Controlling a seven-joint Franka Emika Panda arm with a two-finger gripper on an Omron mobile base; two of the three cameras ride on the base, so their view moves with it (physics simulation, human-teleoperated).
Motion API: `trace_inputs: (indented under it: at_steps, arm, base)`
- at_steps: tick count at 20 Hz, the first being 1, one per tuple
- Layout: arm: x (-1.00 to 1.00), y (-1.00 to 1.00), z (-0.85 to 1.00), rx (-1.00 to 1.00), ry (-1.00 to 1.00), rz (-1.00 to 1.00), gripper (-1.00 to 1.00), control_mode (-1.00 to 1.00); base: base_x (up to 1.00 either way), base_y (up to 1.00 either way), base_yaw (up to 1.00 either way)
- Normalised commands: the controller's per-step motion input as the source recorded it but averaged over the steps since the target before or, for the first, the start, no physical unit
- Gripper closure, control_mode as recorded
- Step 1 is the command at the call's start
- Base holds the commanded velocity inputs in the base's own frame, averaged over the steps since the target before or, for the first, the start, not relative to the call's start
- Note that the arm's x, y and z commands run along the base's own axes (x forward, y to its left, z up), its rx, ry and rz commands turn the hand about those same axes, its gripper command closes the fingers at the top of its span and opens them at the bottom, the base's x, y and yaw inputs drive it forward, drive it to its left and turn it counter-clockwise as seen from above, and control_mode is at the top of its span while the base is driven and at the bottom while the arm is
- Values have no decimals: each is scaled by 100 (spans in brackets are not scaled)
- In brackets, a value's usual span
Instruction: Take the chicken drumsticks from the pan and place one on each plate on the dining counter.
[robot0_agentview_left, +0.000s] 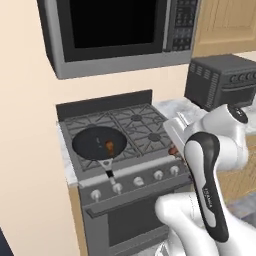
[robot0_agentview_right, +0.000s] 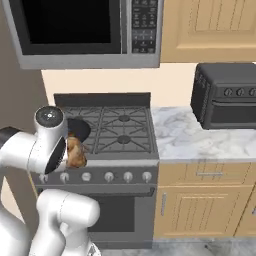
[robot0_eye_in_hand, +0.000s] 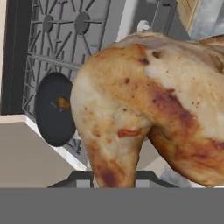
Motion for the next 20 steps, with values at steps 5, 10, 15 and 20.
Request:
trace_inputs:
  at_steps: [5, 10, 15, 20]
  arm:
    - [0, 0, 0, 0, 0, 0, 100, 100]
    - [0, 0, 0, 0, 0, 0, 100, 100]
    - [0, 0, 0, 0, 0, 0, 100, 100]
    - [0, 0, 0, 0, 0, 0, 100, 100]
  base:
    - [-28, -37, -74]
    - [-15, -24, -81]
    - [-11, -24, -82]
    - [-13, -27, -81]
